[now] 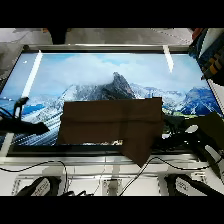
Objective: Fold the clothes and pants, and hang the long-sleeved shirts on hangers.
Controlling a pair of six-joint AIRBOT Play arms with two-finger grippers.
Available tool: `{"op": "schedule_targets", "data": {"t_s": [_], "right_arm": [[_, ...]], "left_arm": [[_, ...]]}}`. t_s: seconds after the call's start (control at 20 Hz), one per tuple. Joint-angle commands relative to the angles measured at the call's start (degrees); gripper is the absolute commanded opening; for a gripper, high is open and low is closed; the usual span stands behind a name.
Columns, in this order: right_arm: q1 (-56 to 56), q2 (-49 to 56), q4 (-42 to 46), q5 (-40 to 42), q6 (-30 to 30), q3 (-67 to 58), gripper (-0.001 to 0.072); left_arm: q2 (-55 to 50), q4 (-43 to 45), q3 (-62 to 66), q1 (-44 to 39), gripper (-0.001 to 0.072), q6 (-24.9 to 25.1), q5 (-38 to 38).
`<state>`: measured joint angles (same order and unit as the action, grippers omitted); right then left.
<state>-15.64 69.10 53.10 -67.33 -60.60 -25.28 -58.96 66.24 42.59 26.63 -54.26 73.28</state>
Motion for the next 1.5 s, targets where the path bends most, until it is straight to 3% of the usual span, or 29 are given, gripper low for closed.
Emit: {"op": "schedule_targets", "data": {"t_s": [0.0,0.35,0.5,0.6,0.65,0.75,1.2,1.45], "right_arm": [[0.0,-0.4,-1.2,-0.6,0.3,0.0,0.0022],[0.0,-0.4,-1.9,-0.6,0.3,0.0,0.0022],[0.0,-0.4,-1.9,-0.7,0.3,0.0,0.0022],[0.0,-0.4,-1.9,-0.7,0.3,0.0,0.0021],[0.0,-0.4,-1.9,-0.7,0.3,-0.1,0.0022],[0.0,-0.5,-2.1,-2.5,0.3,-1.2,0.0021],[0.0,-13.4,-3.0,-7.3,-0.4,-6.8,0.0021],[0.0,-19.5,-10.1,-5.3,-0.4,-7.6,0.0021]], "left_arm": [[0.0,-1.4,-10.1,1.3,0.0602,0.0,-4.9],[-4.6,-9.8,-12.3,1.2,0.0586,2.9,-9.7],[-9.6,-16.5,-12.3,1.2,0.0419,9.7,-9.9],[-11.7,-17.4,-12.3,1.2,0.0394,11.5,-11.0],[-12.4,-17.2,-12.3,1.2,0.0303,11.5,-11.3],[-13.1,-17.0,-12.3,1.2,0.0033,11.7,-11.1],[-4.3,-17.0,-9.7,1.2,0.0017,11.7,-6.6],[4.2,-19.8,-9.2,1.2,0.0018,11.7,-7.5]]}}
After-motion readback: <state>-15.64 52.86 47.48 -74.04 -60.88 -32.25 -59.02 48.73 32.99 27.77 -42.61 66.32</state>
